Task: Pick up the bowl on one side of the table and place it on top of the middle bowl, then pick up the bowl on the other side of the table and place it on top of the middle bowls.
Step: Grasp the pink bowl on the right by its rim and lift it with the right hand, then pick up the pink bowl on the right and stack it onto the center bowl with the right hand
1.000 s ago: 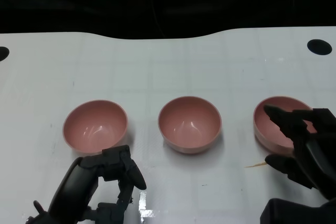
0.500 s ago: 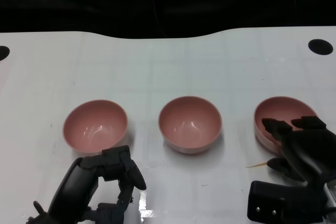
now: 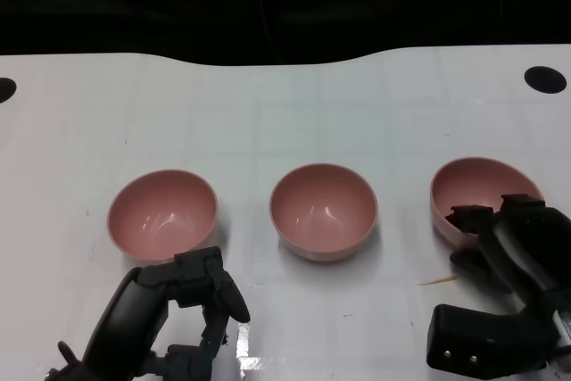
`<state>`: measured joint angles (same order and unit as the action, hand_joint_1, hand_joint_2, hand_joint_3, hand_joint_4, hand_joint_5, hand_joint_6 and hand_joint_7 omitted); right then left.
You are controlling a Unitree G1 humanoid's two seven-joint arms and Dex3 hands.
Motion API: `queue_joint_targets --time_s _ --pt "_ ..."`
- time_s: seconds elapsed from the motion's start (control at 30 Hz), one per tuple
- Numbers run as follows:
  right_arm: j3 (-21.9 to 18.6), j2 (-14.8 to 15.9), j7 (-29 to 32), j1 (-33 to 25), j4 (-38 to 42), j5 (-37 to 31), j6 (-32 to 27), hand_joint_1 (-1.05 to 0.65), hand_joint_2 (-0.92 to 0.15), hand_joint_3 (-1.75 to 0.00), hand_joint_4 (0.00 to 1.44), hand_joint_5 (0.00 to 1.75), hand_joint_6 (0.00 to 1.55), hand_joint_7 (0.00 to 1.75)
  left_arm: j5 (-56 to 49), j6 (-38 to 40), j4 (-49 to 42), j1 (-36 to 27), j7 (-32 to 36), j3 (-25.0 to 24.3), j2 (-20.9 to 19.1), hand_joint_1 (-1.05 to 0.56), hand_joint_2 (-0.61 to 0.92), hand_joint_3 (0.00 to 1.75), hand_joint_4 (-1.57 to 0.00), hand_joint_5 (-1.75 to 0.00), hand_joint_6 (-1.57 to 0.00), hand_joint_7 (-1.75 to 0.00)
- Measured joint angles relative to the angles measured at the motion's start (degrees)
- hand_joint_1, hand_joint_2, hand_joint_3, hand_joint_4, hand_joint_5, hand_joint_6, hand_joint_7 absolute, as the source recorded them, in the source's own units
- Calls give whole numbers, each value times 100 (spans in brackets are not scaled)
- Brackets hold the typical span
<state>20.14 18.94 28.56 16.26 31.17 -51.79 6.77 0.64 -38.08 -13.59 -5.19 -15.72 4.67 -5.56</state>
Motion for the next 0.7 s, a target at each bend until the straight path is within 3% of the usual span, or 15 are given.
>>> queue_joint_targets --time_s 0.07,0.2,0.4,0.7 --pt "1 18 317 57 -2 0 159 -18 -47 -105 97 175 77 169 1 31 27 -3 0 1 0 -12 35 139 -82 -167 -81 -137" --pt "-1 80 758 228 -77 18 435 -20 -41 -122 98 175 75 174 -3 49 49 -2 0 4 2 -12 36 137 -82 -168 -81 -137" --pt "-3 101 828 298 -543 111 718 -18 -35 -121 98 175 75 175 -27 47 38 2 2 4 9 -11 37 138 -83 -166 -81 -138" --pt "9 -17 481 335 -1292 337 948 -16 -27 -134 100 175 77 173 -76 48 37 3 20 7 58 -13 35 138 -82 -167 -81 -138"
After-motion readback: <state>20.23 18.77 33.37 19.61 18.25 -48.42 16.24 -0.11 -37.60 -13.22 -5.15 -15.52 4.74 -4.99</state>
